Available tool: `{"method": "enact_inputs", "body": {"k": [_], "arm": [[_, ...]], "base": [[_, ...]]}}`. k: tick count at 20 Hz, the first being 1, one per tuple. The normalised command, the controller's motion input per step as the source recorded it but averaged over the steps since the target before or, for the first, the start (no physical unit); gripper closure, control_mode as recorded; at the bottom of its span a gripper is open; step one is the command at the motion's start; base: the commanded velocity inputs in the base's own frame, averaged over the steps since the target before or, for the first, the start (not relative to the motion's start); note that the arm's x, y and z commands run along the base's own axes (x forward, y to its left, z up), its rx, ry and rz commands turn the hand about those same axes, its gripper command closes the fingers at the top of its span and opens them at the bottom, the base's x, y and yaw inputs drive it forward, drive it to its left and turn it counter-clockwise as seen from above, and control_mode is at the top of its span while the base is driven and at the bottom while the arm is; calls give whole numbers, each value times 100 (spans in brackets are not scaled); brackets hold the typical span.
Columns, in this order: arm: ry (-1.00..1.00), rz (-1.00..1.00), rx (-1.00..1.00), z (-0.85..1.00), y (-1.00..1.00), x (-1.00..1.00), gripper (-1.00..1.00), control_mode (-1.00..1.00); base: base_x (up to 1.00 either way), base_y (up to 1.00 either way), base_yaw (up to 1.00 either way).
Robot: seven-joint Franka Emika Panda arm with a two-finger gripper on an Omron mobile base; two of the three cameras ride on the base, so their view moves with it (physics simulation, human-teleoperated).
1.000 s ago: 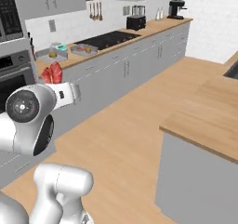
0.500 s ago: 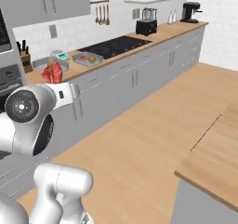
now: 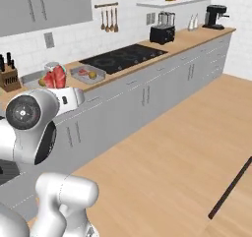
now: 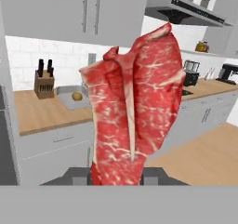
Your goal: Place one potato and one steak in each tupperware on the nearby counter, to pack two identical lunches.
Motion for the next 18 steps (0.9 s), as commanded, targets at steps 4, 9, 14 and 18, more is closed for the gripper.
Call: {"method": "enact_inputs", "body": {"k": [4,9,14,18], "arm": [[0,0,0,0,0,0,100,100],[0,0,0,0,0,0,100,100],[0,0,0,0,0,0,100,100],[0,0,0,0,0,0,100,100]], "base": [[100,3,15],[100,3,25],[99,0,37],[80,-11,42]]}}
